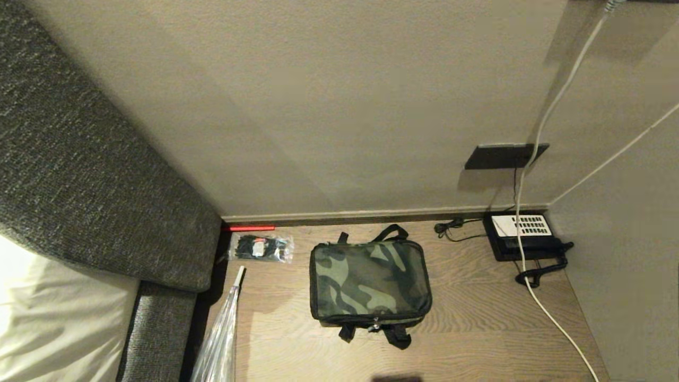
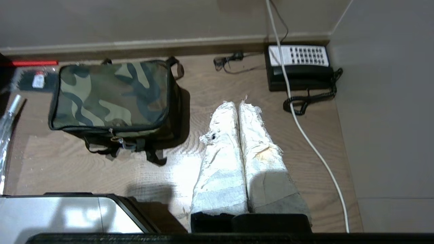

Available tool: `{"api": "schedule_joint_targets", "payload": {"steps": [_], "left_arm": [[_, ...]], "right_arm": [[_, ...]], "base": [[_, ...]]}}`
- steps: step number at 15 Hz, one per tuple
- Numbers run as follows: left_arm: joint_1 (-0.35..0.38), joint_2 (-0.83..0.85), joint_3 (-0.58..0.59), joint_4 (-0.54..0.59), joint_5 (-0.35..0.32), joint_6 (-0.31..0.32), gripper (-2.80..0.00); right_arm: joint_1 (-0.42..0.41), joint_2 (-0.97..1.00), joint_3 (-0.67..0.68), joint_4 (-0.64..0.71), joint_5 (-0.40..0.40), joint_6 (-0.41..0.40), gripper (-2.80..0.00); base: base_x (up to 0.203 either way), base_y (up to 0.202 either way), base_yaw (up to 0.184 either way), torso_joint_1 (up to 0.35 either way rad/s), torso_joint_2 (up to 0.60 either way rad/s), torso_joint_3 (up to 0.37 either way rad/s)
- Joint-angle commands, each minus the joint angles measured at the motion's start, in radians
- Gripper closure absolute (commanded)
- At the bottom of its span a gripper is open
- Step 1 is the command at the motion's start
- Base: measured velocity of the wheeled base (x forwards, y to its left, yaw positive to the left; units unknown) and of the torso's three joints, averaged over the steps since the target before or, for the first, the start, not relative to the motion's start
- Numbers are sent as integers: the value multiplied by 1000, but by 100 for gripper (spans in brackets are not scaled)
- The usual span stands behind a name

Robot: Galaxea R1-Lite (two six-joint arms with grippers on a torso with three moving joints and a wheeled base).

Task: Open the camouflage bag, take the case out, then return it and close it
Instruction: Open the top of the storage box

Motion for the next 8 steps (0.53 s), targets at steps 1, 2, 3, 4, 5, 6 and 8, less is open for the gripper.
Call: {"api": "schedule_joint_targets", "payload": {"steps": [1,2,3,4,5,6,8], "left_arm": [[0,0,3,0,0,0,0],[0,0,3,0,0,0,0],[0,0,3,0,0,0,0],[0,0,3,0,0,0,0],[0,0,3,0,0,0,0],[0,0,3,0,0,0,0],[0,0,3,0,0,0,0]], "right_arm": [[0,-2,0,0,0,0,0],[-1,-2,0,0,-1,0,0],[-1,-2,0,0,0,0,0],[-1,-2,0,0,0,0,0],[-1,-4,0,0,-1,0,0],[0,-4,0,0,-1,0,0],[0,-2,0,0,0,0,0]], "base": [[0,0,0,2,5,-198],[0,0,0,2,0,-193],[0,0,0,2,1,-194],[0,0,0,2,2,-187],[0,0,0,2,-2,-193],[0,0,0,2,2,-200],[0,0,0,2,1,-200]]}}
